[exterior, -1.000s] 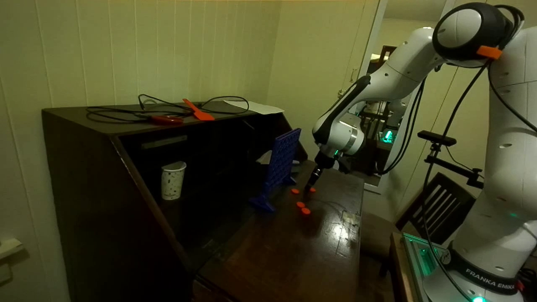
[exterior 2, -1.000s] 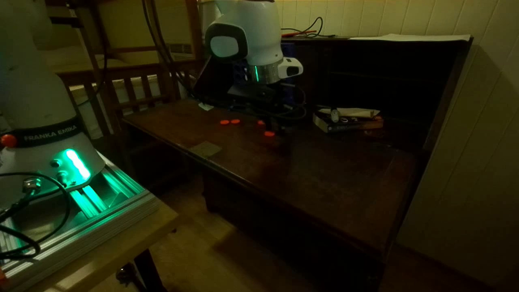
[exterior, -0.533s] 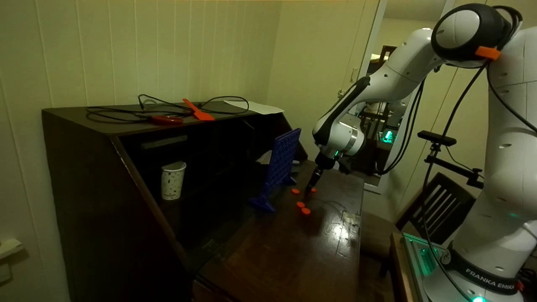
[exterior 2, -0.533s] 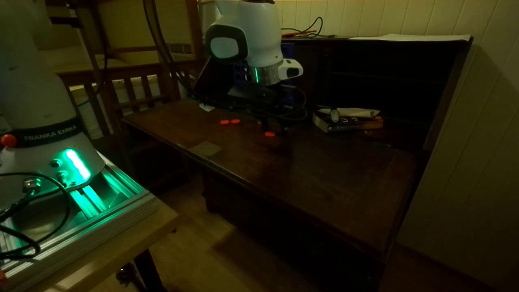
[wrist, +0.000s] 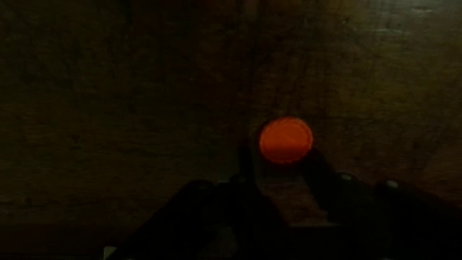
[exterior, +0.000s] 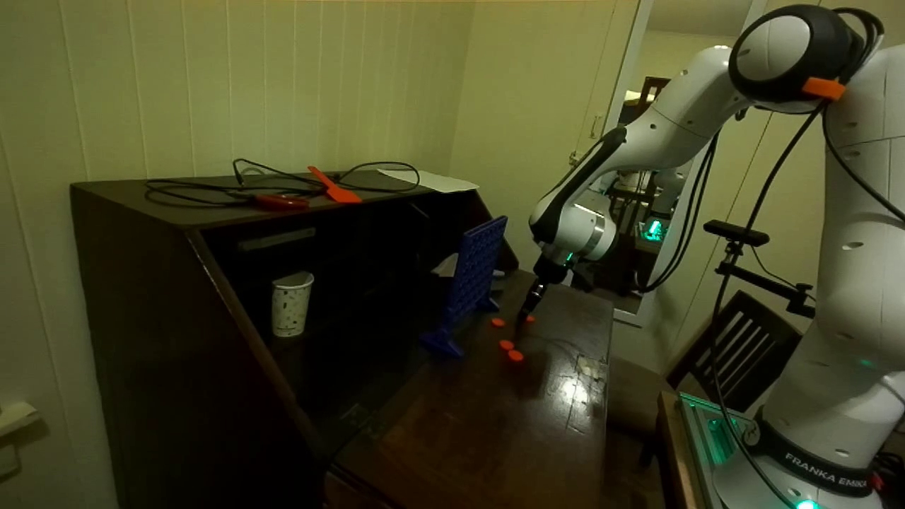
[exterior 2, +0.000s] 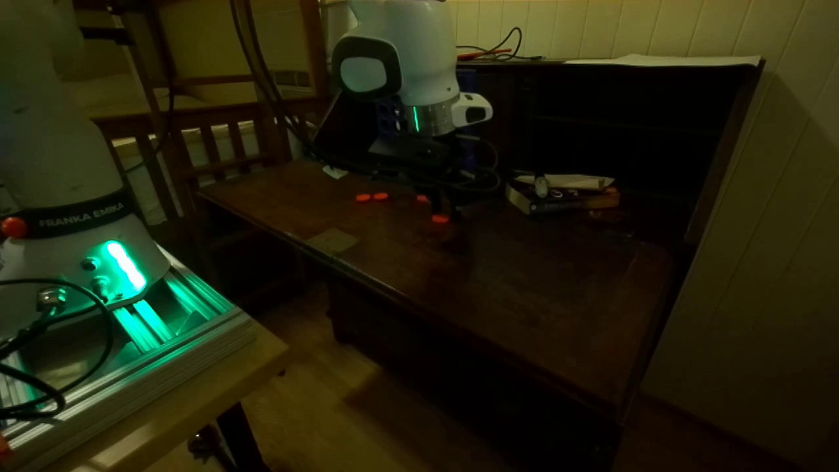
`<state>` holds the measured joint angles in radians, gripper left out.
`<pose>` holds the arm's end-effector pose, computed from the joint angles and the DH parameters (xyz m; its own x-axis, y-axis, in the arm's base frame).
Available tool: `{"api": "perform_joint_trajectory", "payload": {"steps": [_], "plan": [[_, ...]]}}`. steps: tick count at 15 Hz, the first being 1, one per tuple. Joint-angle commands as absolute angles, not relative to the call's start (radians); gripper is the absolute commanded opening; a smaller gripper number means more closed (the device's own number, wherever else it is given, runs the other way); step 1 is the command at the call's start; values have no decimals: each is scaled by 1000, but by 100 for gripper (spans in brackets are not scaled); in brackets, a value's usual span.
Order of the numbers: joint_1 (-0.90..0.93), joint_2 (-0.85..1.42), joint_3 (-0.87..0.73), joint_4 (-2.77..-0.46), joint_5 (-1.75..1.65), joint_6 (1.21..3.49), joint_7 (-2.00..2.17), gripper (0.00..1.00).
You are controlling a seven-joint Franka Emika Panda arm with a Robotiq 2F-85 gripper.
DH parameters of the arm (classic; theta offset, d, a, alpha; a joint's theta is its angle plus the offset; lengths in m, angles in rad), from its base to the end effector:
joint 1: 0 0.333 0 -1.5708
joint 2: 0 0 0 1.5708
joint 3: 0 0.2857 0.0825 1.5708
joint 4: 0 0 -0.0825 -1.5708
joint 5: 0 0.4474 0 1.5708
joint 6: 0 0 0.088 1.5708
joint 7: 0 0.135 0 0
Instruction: Put two orange rings in the rack
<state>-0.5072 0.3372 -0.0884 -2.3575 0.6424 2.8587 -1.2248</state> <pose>0.4296 -0.3305 0.0862 0.9663 0.0334 0.2554 0.0312 -0.9994 0.0124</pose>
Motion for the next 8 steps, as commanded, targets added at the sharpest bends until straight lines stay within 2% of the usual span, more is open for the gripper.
{"api": "perform_joint_trajectory", "payload": {"steps": [1, 2, 3, 5, 8], "plan": [[-490, 335, -118, -2370, 591, 2832, -1206, 10], [-484, 334, -127, -2371, 576, 2829, -1199, 17], [-478, 334, -134, -2372, 562, 2828, -1193, 41], [-459, 333, -157, -2374, 528, 2829, -1166, 44], [-431, 327, -196, -2381, 468, 2825, -1124, 62]]}}
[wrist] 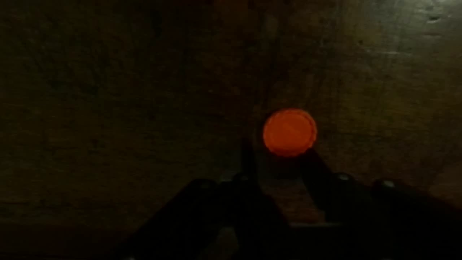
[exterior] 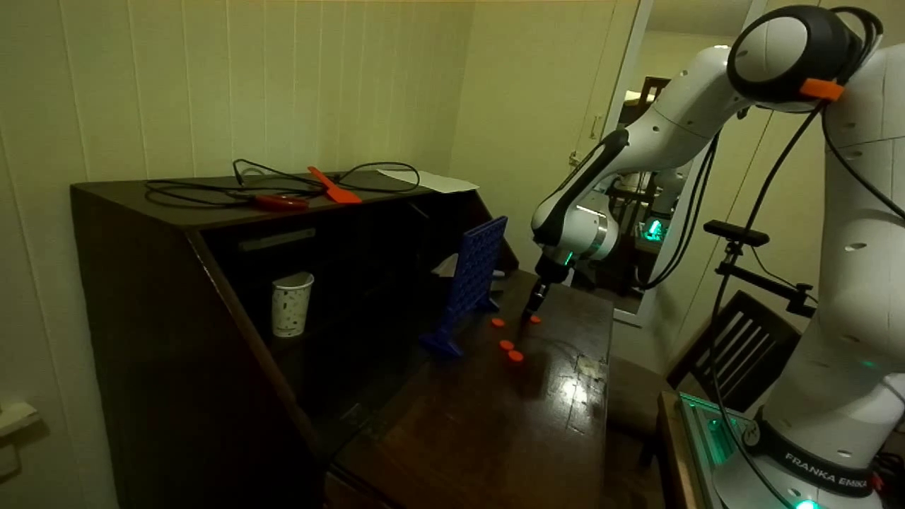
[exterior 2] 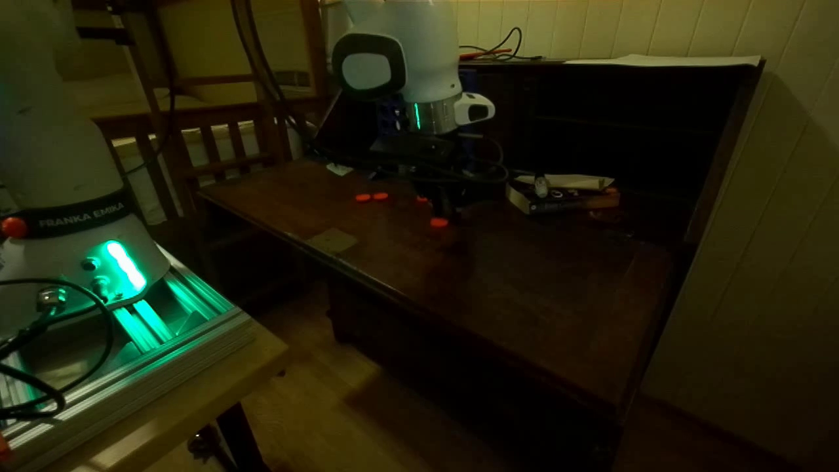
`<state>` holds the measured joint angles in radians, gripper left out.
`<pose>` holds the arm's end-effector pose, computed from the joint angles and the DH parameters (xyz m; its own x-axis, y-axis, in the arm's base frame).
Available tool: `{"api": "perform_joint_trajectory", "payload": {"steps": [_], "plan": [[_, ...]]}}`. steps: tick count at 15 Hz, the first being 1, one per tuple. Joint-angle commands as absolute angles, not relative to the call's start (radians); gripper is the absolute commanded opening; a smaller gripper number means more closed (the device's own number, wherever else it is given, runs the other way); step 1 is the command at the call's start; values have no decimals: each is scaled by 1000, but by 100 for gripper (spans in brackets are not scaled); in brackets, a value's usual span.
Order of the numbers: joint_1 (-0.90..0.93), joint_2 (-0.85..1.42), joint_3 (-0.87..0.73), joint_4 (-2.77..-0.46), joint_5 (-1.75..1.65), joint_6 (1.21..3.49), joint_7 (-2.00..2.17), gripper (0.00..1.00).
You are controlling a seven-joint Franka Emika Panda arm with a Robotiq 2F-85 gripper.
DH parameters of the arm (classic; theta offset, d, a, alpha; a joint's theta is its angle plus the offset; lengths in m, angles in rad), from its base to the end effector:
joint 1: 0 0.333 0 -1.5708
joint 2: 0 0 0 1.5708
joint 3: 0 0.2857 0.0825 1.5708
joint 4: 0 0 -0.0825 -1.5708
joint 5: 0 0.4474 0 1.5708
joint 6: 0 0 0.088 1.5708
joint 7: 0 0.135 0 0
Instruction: Put two orange rings in the rack
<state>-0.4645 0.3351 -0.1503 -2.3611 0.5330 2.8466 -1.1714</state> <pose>0.4250 -0.3374 0.0878 0.9749 0.0728 0.2103 0.0656 -0.9970 0.0410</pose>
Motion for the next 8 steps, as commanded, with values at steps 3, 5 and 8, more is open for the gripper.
{"api": "perform_joint_trajectory", "payload": {"steps": [3, 5, 8], "plan": [[-413, 323, -221, -2385, 434, 2805, -1105, 72], [-413, 324, -218, -2383, 443, 2800, -1108, 51], [-427, 317, -194, -2377, 480, 2803, -1133, 44]]}}
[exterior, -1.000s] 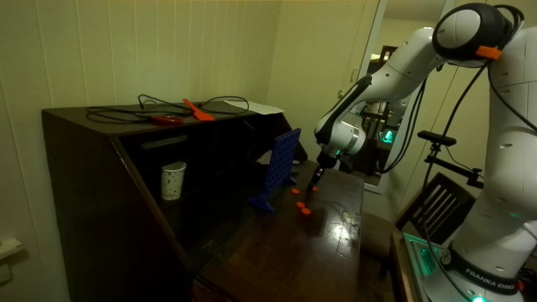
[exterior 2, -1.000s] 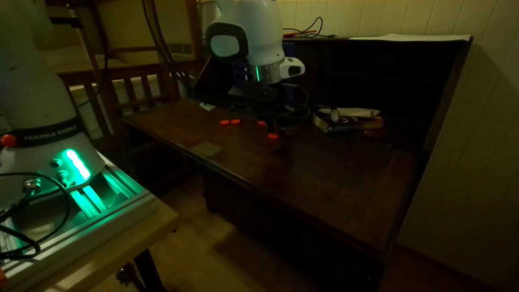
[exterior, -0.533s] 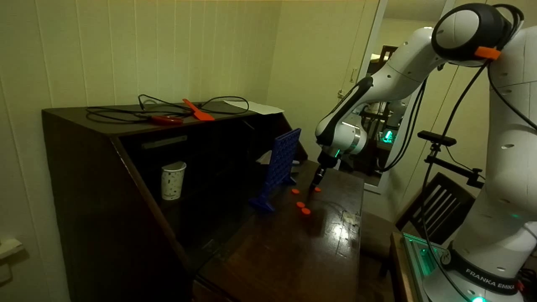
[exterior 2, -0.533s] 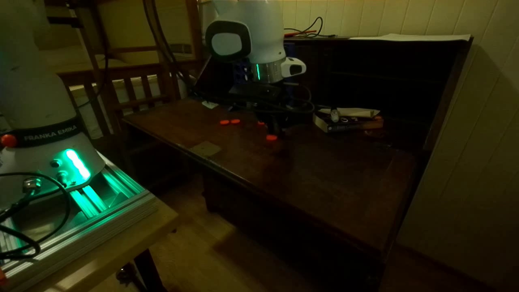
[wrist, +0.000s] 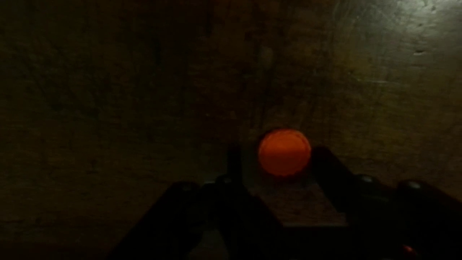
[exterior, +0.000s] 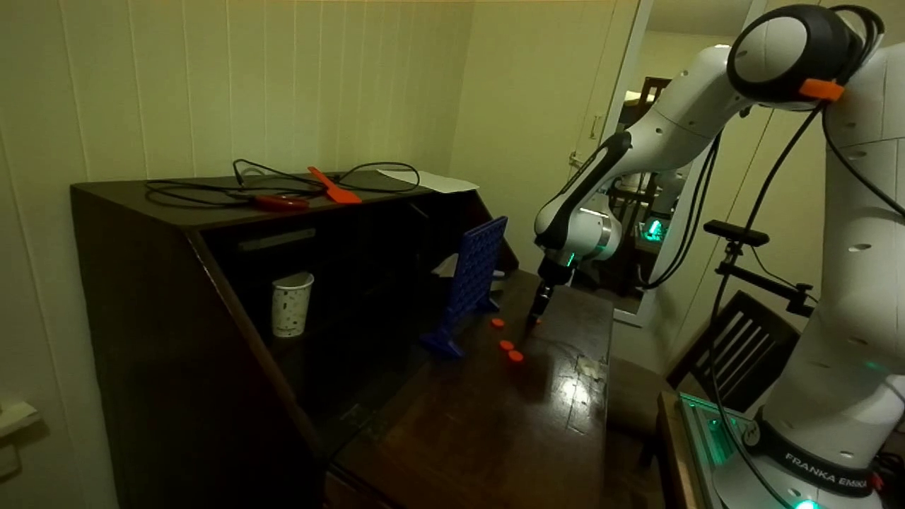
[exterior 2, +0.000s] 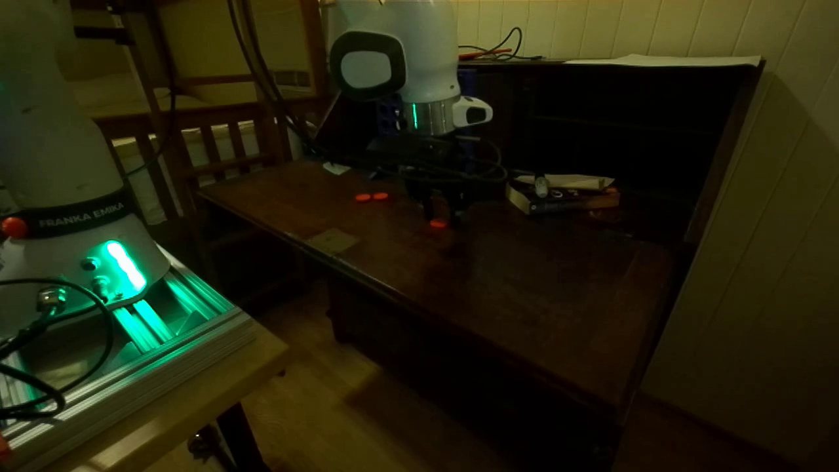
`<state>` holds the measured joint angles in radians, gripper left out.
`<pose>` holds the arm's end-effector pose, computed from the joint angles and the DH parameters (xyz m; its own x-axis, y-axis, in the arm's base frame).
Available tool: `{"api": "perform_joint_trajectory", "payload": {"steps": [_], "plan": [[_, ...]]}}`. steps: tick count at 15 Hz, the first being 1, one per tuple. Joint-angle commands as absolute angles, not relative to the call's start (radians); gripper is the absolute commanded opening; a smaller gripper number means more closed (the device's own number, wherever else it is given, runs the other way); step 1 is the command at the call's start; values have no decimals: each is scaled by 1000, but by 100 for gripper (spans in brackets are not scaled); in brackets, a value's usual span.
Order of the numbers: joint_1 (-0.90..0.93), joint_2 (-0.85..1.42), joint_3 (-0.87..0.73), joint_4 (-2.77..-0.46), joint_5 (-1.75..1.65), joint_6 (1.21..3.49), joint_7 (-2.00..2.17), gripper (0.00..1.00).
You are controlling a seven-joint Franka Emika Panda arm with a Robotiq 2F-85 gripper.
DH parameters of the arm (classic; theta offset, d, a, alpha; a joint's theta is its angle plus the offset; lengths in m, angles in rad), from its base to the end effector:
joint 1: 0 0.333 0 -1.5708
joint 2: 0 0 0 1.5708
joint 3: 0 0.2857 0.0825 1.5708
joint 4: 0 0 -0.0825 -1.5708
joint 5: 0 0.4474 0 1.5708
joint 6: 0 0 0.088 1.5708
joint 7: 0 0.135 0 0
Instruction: Put two orange rings in the rack
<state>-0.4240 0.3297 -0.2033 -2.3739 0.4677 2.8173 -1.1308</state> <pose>0.4169 -0.3377 0.0855 0.9824 0.0855 0.1664 0.0805 -0.9961 0.0364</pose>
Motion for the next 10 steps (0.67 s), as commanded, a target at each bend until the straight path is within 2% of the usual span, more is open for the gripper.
{"api": "perform_joint_trajectory", "payload": {"steps": [1, 2, 4, 10], "plan": [[-426, 315, -193, -2378, 480, 2805, -1131, 41], [-425, 315, -193, -2377, 477, 2803, -1130, 24], [-421, 315, -196, -2377, 467, 2795, -1124, 11], [-436, 294, -184, -2383, 491, 2788, -1142, 0]]}}
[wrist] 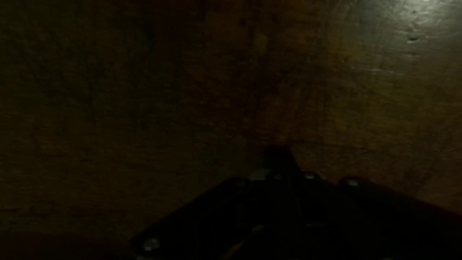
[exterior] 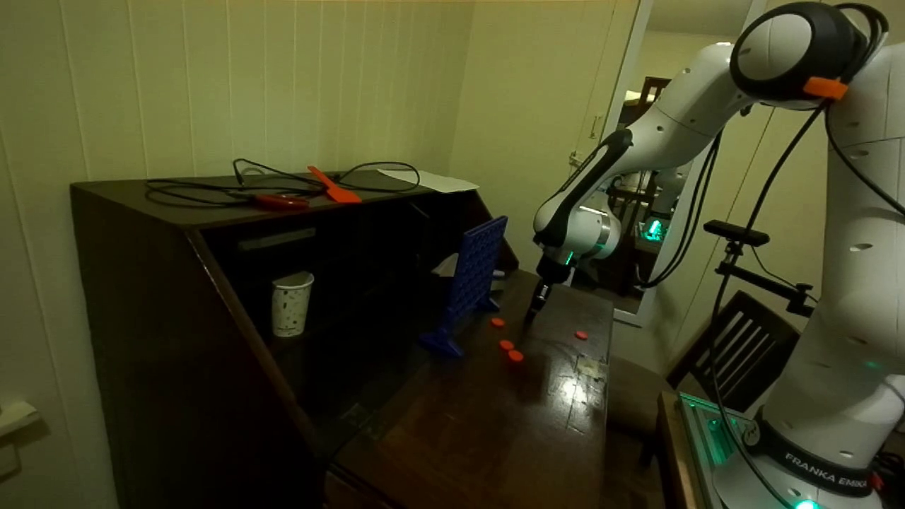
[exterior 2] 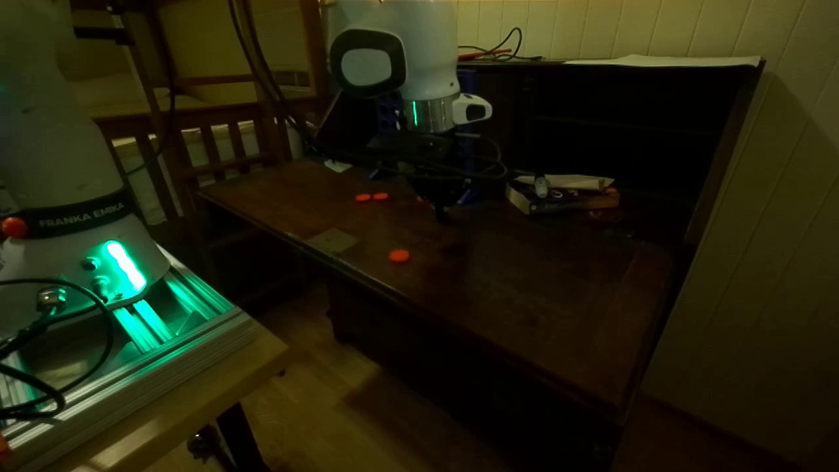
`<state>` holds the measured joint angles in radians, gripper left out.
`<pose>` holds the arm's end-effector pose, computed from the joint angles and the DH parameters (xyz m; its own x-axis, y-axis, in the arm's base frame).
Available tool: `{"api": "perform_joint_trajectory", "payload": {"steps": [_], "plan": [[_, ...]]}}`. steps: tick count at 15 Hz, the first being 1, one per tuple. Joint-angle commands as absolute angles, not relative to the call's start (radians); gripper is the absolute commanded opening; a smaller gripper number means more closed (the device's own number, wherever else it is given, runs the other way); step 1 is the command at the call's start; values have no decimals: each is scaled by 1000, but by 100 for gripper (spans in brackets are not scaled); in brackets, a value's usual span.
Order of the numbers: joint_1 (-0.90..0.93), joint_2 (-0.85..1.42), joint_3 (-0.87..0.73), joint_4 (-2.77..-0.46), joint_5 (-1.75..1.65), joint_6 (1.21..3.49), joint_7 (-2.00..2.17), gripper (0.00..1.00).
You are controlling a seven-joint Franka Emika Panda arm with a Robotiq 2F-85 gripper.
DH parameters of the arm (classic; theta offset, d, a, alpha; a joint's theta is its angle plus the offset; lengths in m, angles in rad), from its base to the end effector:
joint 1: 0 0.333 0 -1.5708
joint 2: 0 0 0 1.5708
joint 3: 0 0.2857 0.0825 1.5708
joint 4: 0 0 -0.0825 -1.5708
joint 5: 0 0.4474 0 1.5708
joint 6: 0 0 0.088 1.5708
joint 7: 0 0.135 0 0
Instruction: Put two orange rings in the rack
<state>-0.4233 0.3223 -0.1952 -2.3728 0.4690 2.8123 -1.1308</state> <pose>0.4218 -0.3341 0.0889 0.9805 0.0927 0.1731 0.0882 -0.9955 0.0335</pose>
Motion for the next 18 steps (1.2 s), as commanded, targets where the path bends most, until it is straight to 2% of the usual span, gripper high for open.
{"api": "perform_joint_trajectory", "payload": {"steps": [1, 2, 4, 13, 15, 18], "plan": [[-438, 290, -182, -2384, 496, 2790, -1144, 0], [-438, 294, -184, -2379, 498, 2790, -1132, 26], [-446, 295, -177, -2375, 518, 2784, -1135, 32], [-460, 240, -154, -2383, 643, 2714, -1132, 95], [-441, 227, -164, -2389, 635, 2705, -1093, 100], [-407, 203, -174, -2412, 597, 2713, -1012, 100]]}}
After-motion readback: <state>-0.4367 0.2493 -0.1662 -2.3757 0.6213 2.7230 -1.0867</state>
